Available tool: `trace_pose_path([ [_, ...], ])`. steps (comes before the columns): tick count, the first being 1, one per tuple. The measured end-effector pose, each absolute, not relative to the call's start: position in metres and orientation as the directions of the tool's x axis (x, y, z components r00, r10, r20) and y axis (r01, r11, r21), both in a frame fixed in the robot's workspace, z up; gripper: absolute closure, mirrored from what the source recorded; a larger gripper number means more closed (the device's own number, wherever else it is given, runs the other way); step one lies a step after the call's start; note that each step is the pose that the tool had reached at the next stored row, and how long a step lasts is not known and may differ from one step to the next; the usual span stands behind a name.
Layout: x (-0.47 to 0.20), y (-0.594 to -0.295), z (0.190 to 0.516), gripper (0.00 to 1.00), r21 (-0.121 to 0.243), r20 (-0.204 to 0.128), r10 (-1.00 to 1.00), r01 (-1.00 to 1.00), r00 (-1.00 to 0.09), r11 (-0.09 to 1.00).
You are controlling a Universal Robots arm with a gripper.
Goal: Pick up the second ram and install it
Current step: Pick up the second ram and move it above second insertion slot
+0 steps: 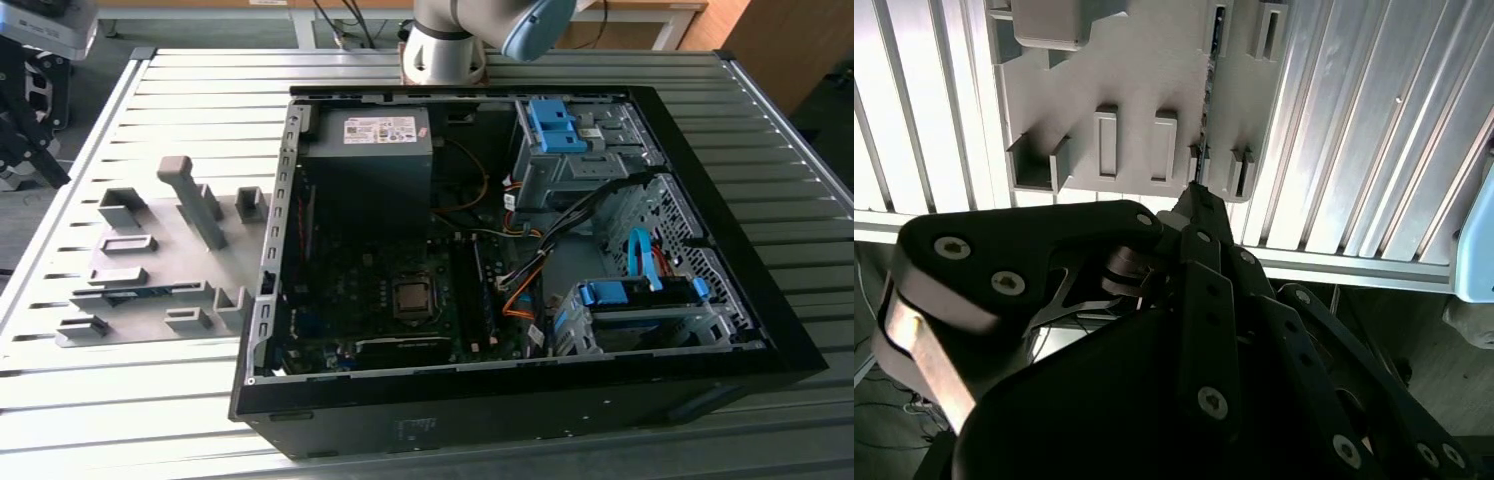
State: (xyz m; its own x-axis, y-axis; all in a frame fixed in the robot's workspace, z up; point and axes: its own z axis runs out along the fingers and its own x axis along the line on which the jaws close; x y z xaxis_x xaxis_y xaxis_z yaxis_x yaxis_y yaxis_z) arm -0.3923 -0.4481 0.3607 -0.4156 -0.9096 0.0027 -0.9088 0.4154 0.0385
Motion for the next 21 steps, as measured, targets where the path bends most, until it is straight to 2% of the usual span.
trace_pose_path([
  [12,-0.3923,-0.4481,0.3607,0.89,0.038,0.003,-0.915,-0.915,-0.402,0.402],
  [21,-0.3924,-0.4481,0.3604,0.89,0.038,0.003,-0.952,-0.951,-0.306,0.306],
])
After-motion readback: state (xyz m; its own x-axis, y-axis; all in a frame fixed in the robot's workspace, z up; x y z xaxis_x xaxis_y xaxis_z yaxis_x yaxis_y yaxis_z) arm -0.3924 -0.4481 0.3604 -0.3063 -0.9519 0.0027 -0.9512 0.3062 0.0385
